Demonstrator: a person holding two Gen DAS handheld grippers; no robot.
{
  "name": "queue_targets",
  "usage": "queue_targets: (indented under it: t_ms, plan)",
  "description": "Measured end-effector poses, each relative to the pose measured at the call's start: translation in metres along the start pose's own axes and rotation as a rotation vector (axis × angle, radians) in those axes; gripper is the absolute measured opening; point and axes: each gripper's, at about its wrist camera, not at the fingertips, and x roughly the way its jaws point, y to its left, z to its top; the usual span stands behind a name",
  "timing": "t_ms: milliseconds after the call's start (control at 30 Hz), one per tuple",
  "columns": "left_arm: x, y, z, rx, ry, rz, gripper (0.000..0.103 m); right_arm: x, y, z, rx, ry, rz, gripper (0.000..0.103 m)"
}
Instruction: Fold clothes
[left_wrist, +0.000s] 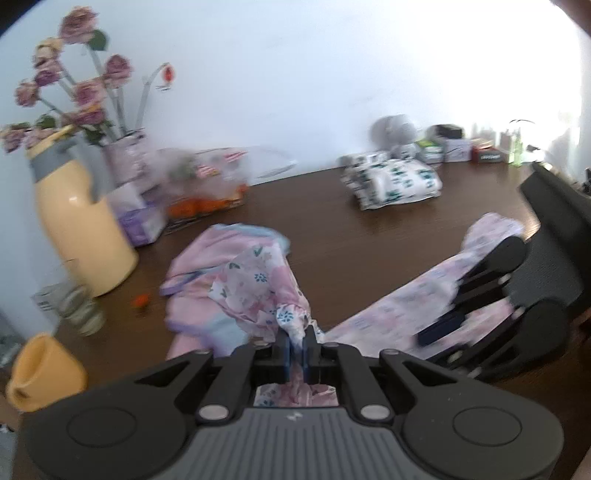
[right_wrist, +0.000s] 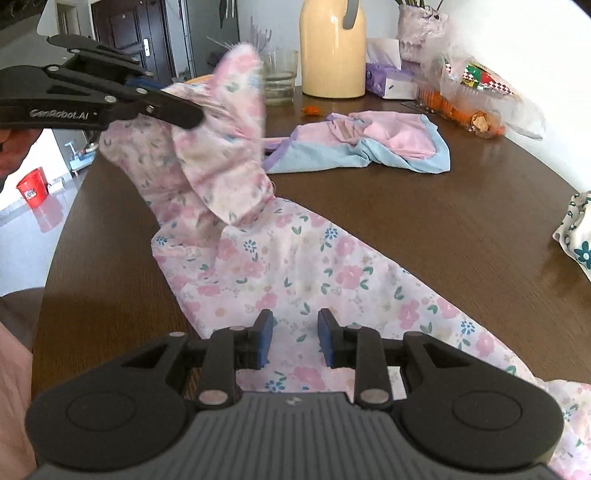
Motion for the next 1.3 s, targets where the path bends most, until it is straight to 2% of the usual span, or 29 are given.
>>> queue_targets:
  t_ms: [200, 433, 533, 667, 733, 767, 800, 833, 933, 1000, 1100, 1200, 1267, 1300]
  plan:
    - [0.037, -0.047, -0.003, -0.073, 0.046, -0.070, 0.005, -0.014, -0.012, -0.007, 0.032, -0.064, 0.045, 0.028]
    - [0.064, -0.060, -0.012, -0.188, 0.063, -0.059, 0.005, -0.059, -0.055, -0.009, 0.177, -0.176, 0.035, 0.028]
    - [0.072, -0.062, -0.011, -0.199, 0.070, -0.059, 0.006, -0.068, -0.055, 0.004, 0.143, -0.221, 0.047, 0.028]
    - [0.079, -0.063, -0.010, -0.222, 0.069, -0.074, 0.012, -0.068, -0.032, 0.033, 0.020, -0.265, 0.114, 0.028]
    - [0.077, -0.064, -0.010, -0.226, 0.056, -0.104, 0.031, -0.051, -0.030, 0.047, 0.005, -0.219, 0.141, 0.026]
    - [0.074, -0.064, -0.011, -0.223, 0.047, -0.125, 0.037, -0.041, -0.030, 0.053, 0.005, -0.190, 0.156, 0.025]
    - [0.069, -0.064, -0.012, -0.218, 0.040, -0.149, 0.047, -0.032, -0.030, 0.059, 0.005, -0.160, 0.170, 0.021]
    - [0.064, -0.064, -0.013, -0.212, 0.034, -0.174, 0.051, -0.021, -0.031, 0.063, 0.008, -0.125, 0.174, 0.016]
    - [0.041, -0.058, -0.019, -0.199, 0.021, -0.248, 0.059, 0.005, -0.040, 0.058, 0.027, -0.048, 0.130, 0.015]
    - [0.025, -0.051, -0.025, -0.208, 0.006, -0.293, 0.061, 0.012, -0.049, 0.051, 0.058, -0.028, 0.126, 0.015]
    - [0.002, -0.033, -0.030, -0.236, -0.032, -0.295, 0.061, 0.014, -0.053, 0.041, 0.073, -0.016, 0.113, 0.015]
    - [-0.009, -0.011, -0.032, -0.266, -0.063, -0.211, 0.062, 0.015, -0.053, 0.033, 0.058, -0.005, 0.097, 0.015]
    - [-0.003, 0.001, -0.036, -0.296, -0.049, -0.149, 0.060, 0.010, -0.052, 0.030, 0.055, -0.014, 0.090, 0.016]
    - [0.002, 0.007, -0.039, -0.309, -0.031, -0.120, 0.056, 0.008, -0.052, 0.030, 0.056, -0.021, 0.088, 0.016]
